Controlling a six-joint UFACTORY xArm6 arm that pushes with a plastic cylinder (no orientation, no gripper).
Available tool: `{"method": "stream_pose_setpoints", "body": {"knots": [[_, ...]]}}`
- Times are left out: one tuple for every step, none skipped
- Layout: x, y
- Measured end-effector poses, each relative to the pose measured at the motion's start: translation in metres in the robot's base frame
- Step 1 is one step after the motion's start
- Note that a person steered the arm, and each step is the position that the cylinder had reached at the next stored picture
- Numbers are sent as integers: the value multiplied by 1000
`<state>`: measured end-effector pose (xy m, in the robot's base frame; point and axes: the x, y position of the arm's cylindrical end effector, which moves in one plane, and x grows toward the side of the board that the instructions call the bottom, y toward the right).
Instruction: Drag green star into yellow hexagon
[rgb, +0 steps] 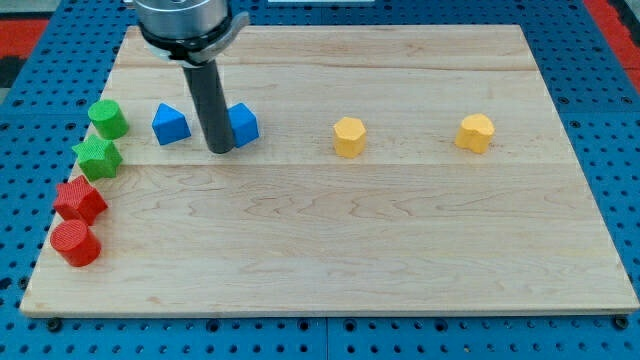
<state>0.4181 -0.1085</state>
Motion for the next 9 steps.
{"method": "stream_pose_setpoints", "body": {"knots": [[14, -8], [34, 6], [26, 78], [-40, 90], [-78, 38], [-51, 19], [-58, 21], [-121, 23], [-139, -118]]}}
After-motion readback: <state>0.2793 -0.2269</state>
